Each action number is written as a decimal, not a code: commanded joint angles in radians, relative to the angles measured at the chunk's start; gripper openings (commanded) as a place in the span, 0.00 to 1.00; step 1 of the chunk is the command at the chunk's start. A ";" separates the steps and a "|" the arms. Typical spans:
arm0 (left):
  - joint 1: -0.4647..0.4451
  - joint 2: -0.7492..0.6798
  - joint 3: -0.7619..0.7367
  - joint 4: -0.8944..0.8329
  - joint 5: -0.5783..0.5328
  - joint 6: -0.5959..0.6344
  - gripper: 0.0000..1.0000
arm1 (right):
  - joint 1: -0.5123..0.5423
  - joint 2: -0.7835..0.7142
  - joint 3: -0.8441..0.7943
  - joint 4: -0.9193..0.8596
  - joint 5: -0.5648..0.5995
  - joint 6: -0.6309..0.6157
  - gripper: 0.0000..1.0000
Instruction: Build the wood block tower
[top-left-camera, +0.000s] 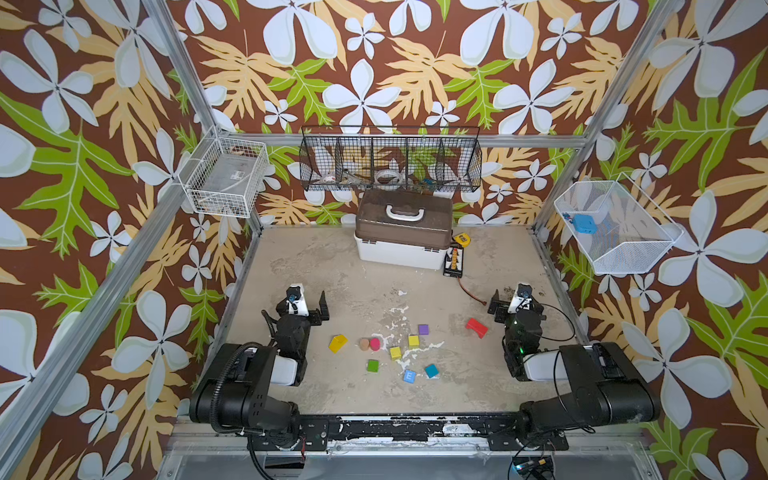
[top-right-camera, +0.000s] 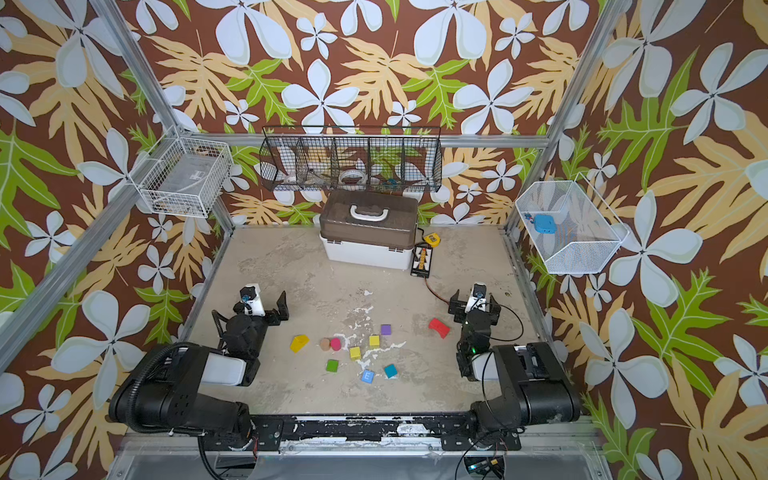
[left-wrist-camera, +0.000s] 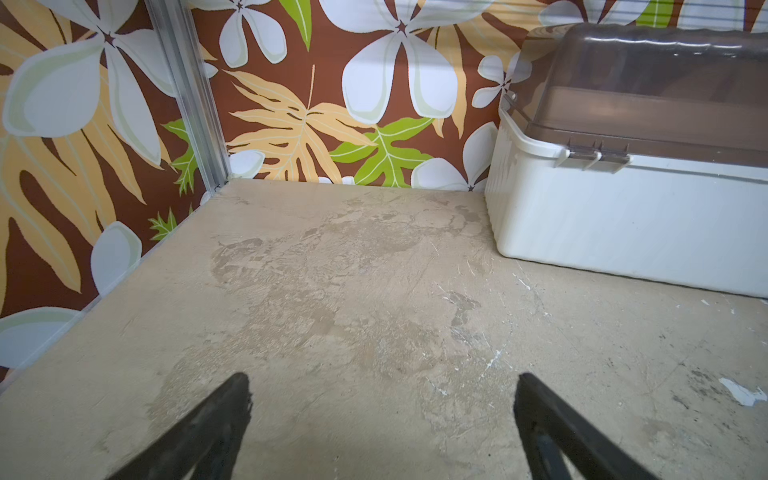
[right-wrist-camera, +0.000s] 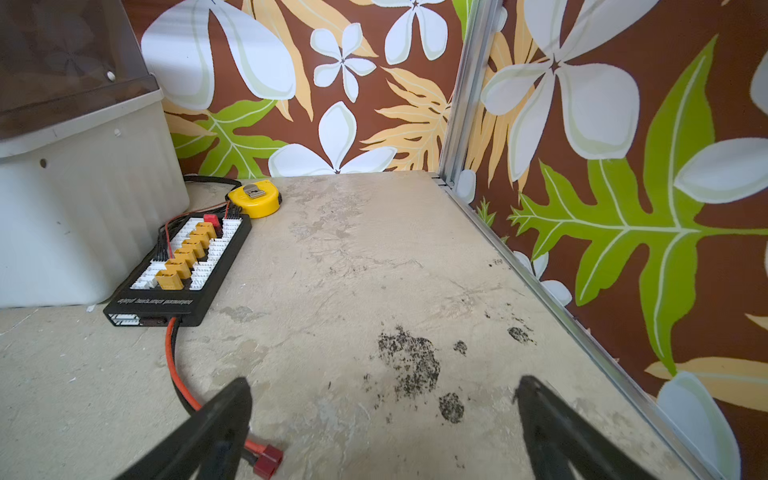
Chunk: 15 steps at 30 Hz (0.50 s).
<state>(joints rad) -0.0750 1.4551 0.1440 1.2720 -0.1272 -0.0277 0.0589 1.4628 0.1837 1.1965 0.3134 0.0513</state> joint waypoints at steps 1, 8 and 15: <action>0.001 0.002 0.004 0.043 -0.006 0.003 1.00 | -0.001 0.001 0.003 0.028 0.006 -0.002 1.00; 0.001 0.002 0.004 0.043 -0.007 0.003 1.00 | 0.000 0.001 0.003 0.028 0.006 -0.002 1.00; 0.002 0.005 0.009 0.038 0.002 0.008 1.00 | 0.000 0.002 0.003 0.029 0.006 -0.002 1.00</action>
<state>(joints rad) -0.0750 1.4590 0.1467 1.2724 -0.1268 -0.0246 0.0589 1.4628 0.1837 1.2022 0.3130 0.0513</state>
